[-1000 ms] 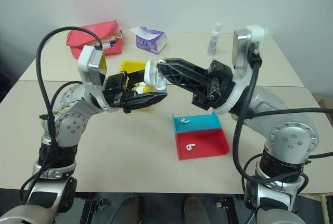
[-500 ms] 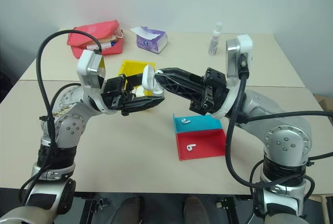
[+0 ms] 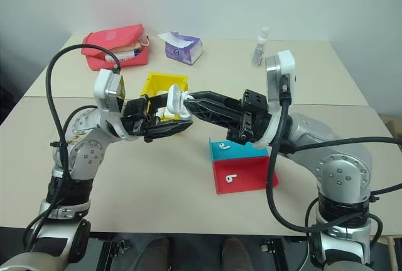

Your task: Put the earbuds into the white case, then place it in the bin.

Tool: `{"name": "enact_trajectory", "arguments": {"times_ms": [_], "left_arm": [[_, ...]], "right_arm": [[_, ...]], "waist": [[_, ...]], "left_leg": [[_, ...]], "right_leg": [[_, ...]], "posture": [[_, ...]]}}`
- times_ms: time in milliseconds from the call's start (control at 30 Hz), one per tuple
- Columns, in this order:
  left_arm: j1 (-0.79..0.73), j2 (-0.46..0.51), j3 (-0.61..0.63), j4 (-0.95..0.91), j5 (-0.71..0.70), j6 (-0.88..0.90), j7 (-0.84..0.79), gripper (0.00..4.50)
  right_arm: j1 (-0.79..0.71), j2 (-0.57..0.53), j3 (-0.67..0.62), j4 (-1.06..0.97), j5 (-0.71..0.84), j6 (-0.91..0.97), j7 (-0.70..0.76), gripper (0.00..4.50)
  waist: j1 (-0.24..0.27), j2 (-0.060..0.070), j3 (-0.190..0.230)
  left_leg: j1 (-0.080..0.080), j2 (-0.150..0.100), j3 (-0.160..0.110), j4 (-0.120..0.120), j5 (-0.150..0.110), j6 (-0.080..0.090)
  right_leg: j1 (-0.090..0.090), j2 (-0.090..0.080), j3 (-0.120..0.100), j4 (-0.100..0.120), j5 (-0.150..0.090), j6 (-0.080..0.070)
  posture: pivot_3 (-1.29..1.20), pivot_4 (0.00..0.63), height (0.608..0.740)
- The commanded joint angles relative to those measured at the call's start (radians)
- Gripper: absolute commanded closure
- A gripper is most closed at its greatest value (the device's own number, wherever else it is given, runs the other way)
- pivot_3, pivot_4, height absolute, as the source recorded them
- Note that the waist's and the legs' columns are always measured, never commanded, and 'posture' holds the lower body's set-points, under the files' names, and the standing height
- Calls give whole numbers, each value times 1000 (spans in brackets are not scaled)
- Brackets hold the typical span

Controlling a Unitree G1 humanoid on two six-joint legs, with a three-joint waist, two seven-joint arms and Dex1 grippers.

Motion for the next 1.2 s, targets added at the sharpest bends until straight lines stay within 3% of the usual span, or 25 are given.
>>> {"name": "enact_trajectory", "arguments": {"times_ms": [33, 1200], "left_arm": [[-3, -2, 17, -8, -12, -16, -15, 1724], [-18, 12, 37, -89, -63, 75, 8, 1724]], "right_arm": [[-5, -8, -7, -32, 6, -33, 6, 3867], [-14, 6, 61, -17, -75, -53, -4, 3867]], "waist": [[0, 0, 0], [0, 0, 0]], "left_leg": [[0, 0, 0, 0, 0, 0], [0, 0, 0, 0, 0, 0]], "right_leg": [[0, 0, 0, 0, 0, 0], [0, 0, 0, 0, 0, 0]], "posture": [[0, 150, 740], [0, 150, 740]]}}
